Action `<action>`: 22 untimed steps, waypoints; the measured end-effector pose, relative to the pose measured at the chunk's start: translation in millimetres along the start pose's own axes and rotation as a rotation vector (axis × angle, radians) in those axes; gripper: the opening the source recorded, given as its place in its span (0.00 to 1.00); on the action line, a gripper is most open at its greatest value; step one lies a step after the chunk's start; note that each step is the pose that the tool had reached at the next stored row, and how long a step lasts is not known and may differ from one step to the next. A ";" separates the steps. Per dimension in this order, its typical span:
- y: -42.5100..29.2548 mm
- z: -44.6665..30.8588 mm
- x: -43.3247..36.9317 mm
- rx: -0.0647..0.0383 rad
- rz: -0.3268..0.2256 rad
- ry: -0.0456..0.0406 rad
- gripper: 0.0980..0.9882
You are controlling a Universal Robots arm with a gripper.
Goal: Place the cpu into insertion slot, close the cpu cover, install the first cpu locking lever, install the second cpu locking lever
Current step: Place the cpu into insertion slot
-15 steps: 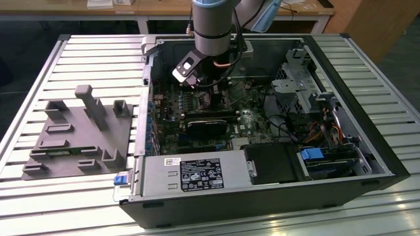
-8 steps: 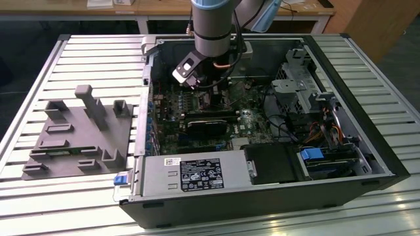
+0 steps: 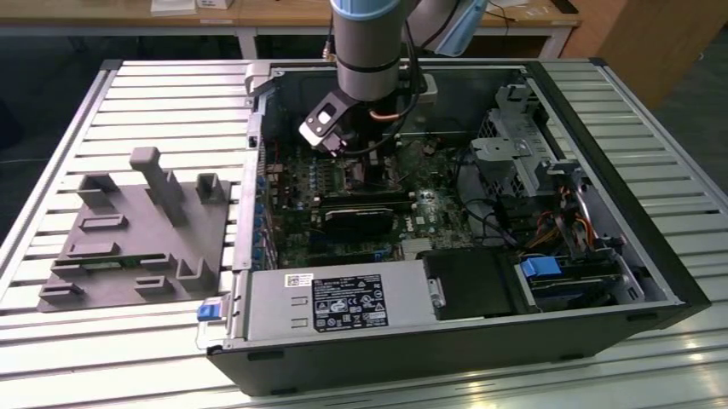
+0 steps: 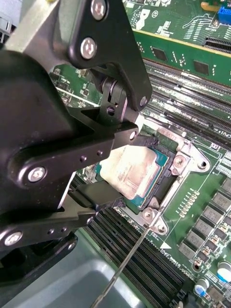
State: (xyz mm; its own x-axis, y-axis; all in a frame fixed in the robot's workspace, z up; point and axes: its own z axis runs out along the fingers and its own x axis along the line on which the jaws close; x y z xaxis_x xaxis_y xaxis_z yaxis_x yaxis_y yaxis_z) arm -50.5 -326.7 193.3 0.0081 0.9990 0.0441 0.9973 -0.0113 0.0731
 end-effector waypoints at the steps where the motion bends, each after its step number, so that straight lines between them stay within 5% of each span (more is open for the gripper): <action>1: 0.0 0.3 0.0 0.000 0.000 0.0000 0.49; 17: 0.0 0.7 0.0 0.000 0.000 0.0003 0.58; 22: 0.3 -4.1 0.3 0.000 0.000 0.0005 0.58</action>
State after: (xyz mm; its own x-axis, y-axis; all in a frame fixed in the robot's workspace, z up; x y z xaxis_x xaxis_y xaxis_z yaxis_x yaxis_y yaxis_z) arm -50.5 -326.6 197.5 0.0080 0.9990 0.0445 0.9972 -0.0113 0.0733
